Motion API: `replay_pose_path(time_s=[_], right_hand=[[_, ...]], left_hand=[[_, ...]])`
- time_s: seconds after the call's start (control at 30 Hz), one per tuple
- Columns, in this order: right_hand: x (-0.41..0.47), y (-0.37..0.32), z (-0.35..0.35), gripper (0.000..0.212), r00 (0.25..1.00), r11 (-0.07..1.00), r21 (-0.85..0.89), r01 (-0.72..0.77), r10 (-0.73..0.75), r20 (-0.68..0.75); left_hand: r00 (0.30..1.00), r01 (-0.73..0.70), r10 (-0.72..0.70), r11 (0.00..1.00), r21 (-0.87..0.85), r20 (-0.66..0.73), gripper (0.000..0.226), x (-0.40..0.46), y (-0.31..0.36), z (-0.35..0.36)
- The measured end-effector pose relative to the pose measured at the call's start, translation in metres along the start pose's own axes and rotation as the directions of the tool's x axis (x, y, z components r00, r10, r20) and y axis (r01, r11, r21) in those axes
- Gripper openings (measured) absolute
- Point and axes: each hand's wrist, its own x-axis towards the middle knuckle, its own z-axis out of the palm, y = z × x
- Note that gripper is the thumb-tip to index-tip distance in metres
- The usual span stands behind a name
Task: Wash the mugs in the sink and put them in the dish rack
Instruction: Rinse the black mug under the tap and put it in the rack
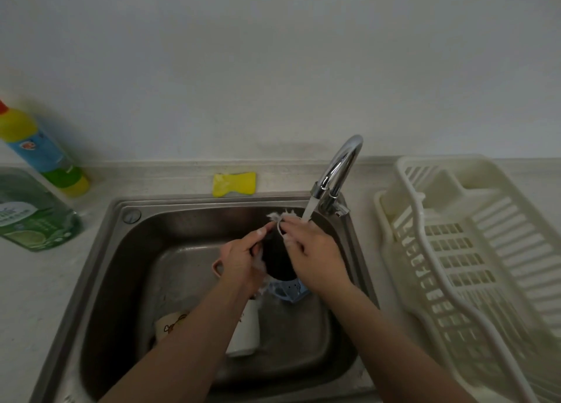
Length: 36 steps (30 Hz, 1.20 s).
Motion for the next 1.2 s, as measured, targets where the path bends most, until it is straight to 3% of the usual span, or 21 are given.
replay_pose_path(time_s=[0.1,0.27,0.37,0.43,0.6,0.77,0.83,0.93,1.07,1.2], right_hand=[[-0.016,0.002,0.006,0.038,0.998,0.994,-0.098,0.039,-0.033,0.059],[0.001,0.009,0.000,0.035,0.997,0.981,-0.193,0.003,0.012,0.074],[0.000,-0.007,0.005,0.041,0.994,0.980,-0.183,0.077,-0.060,0.094],[-0.014,0.000,-0.001,0.043,0.992,0.972,-0.201,0.121,-0.113,0.051],[-0.001,0.006,-0.013,0.048,0.999,0.979,-0.203,-0.009,0.017,0.038],[-0.023,0.003,-0.014,0.048,0.991,0.970,-0.202,0.132,-0.133,0.008],[-0.018,0.014,-0.022,0.049,0.996,0.962,-0.260,0.084,-0.084,0.012],[-0.001,0.005,-0.020,0.056,0.998,0.956,-0.291,0.047,-0.031,0.062],[-0.020,0.003,-0.024,0.053,0.982,0.952,-0.254,0.171,-0.145,0.118],[-0.008,0.013,-0.028,0.051,0.997,0.961,-0.274,0.046,-0.026,0.076]], left_hand=[[0.999,-0.014,0.015,1.000,0.023,-0.040,0.065,-0.004,0.002,-0.011],[0.999,-0.018,0.019,0.999,0.033,-0.030,0.076,-0.006,0.001,-0.015],[1.000,0.002,-0.003,1.000,-0.024,-0.008,0.088,-0.003,0.001,-0.010],[1.000,-0.008,0.007,0.999,-0.036,-0.027,0.080,0.002,0.002,-0.014],[1.000,0.005,-0.006,0.999,-0.031,-0.021,0.081,0.006,-0.002,-0.009],[0.999,0.032,-0.032,0.999,-0.035,0.001,0.093,0.011,0.000,-0.007],[0.999,0.045,-0.045,0.999,-0.024,0.001,0.086,0.011,-0.002,-0.008],[0.998,0.065,-0.064,0.997,-0.042,0.022,0.051,0.009,-0.006,0.001],[0.997,0.065,-0.064,0.998,-0.014,0.035,0.054,0.012,-0.002,-0.004],[0.993,0.085,-0.089,0.995,0.049,0.073,0.045,0.015,-0.004,-0.010]])
